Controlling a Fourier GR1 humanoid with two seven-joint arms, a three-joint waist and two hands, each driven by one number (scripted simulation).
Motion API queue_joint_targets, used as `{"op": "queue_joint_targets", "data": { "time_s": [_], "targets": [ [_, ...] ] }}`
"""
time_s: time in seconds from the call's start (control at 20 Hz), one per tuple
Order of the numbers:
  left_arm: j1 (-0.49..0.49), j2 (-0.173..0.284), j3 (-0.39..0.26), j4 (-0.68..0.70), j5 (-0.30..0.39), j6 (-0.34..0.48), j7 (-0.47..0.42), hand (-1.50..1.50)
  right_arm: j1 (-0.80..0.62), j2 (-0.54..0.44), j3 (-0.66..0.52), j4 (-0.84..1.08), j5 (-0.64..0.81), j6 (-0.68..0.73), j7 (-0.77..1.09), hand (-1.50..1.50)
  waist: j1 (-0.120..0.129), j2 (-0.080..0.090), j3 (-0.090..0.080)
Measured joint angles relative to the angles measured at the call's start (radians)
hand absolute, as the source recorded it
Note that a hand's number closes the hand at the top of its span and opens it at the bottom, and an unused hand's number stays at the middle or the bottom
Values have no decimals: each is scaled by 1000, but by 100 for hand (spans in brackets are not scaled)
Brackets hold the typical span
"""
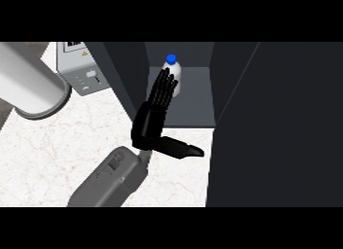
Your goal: Pick up the bottled water, place it into the cabinet and close the cabinet
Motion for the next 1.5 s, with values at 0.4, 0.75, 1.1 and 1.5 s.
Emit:
{"op": "queue_joint_targets", "data": {
  "time_s": [0.4, 0.75, 1.1, 1.5],
  "targets": [
    [228, 106, -67, -270, -12, -3, 65, 150, 20, -119, 28, -14, 70, 114, -32, 150, 3, -1, 0],
    [398, 246, -16, -453, 16, -30, 70, -150, 15, -203, 109, -25, 97, 201, -58, 150, 1, -2, -1],
    [538, 344, 67, -581, 93, -75, 74, -150, 9, -244, 235, -31, 127, 218, -48, 150, -4, -5, -3],
    [658, 432, 159, -662, 191, -152, 82, -150, -75, -304, 333, -35, 147, 212, 17, 150, 16, -9, -9]
  ]
}}
